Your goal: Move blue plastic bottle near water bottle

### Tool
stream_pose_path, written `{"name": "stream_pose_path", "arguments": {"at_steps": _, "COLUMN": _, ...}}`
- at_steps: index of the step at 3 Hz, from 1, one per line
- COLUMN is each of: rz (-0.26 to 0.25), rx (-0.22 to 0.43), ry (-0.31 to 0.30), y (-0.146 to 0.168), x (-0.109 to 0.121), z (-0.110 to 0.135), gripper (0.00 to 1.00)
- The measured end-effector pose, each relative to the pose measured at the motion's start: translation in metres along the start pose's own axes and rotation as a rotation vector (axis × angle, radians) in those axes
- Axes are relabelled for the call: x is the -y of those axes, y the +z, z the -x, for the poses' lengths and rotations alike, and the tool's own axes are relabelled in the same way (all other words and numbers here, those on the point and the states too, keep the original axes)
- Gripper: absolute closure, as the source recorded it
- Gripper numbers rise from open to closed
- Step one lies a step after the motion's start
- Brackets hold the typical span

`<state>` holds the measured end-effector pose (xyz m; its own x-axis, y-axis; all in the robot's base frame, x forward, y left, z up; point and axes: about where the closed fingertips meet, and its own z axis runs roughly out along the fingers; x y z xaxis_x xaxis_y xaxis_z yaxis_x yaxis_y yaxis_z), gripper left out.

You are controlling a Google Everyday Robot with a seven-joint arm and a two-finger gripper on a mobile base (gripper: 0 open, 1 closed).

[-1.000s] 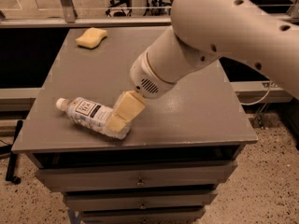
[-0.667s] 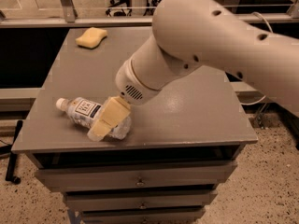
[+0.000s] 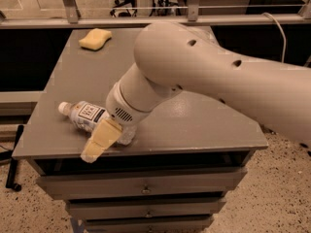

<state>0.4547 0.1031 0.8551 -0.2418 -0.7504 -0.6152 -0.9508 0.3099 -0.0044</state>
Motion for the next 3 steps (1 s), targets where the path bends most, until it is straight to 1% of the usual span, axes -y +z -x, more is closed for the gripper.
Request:
{"name": "stream_pose_path", "arguments": {"at_steps": 1, "rz": -0.028, "rx": -0.024, "ry": 0.009, "y": 0.005, "x": 0.009, "z": -0.011, "gripper": 0.16}}
{"name": "stream_pose_path", "arguments": {"at_steps": 3, "rz": -0.111, "rx": -0.056, "ry": 0.004, "y": -0.015, "x": 0.041, "z": -0.034, "gripper": 0.64}}
